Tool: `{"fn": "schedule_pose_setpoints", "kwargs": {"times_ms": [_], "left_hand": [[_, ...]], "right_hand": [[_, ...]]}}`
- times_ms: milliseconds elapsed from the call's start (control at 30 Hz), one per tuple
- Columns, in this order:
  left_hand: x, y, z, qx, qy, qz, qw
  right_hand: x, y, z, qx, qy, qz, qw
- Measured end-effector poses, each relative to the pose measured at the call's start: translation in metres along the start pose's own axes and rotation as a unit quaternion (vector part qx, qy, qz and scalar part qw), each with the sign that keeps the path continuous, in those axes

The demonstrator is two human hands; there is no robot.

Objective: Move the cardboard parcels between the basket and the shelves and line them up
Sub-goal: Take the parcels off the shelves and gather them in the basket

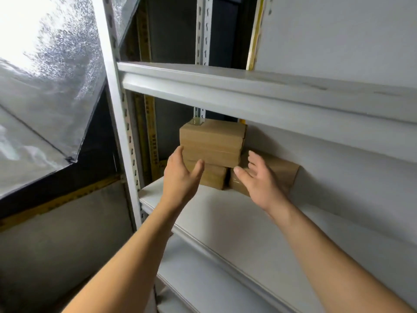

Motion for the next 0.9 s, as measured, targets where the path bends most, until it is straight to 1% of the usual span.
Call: {"fn": "schedule_pose_setpoints", "kwargs": {"times_ms": [100,233,333,400,633,800,867,900], "left_hand": [[-0.011,0.038,-0.014,0.003,-0.006,-0.002,1.0],[-0.006,0.078,-0.032,-0.005,-0.068,-0.055,0.996],[0.005,0.087,-0.035,-0.001,-0.105,-0.086,0.991],[0.011,0.086,-0.033,0.014,-0.113,-0.091,0.989],[0.007,0.06,-0.025,0.052,-0.147,-0.072,0.985],[0.006,0.008,-0.012,0.089,-0.168,-0.057,0.98],[0.009,-0.019,-0.001,0.091,-0.202,-0.066,0.973],[0.012,-0.033,0.005,0.086,-0.219,-0.07,0.969]], "right_hand": [[0.017,0.031,-0.003,0.013,0.018,0.026,0.999],[0.029,0.061,-0.001,0.025,0.048,0.063,0.997],[0.037,0.075,0.007,0.047,0.079,0.062,0.994],[0.041,0.076,0.01,0.053,0.092,0.057,0.993],[0.04,0.057,0.009,0.027,0.141,0.065,0.988],[0.03,0.015,0.013,0.021,0.158,0.072,0.985],[0.023,-0.004,0.015,0.024,0.188,0.081,0.978],[0.016,-0.015,0.012,0.015,0.201,0.098,0.975]]}}
Point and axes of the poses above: each hand's wrist, its own y-axis towards the middle knuckle, its own x-axis out of the palm, z = x × y, the point moved 7 cm from there along y, towards the middle knuckle, and after that the axes turned 10 degrees about -z, right-handed, at the moved point
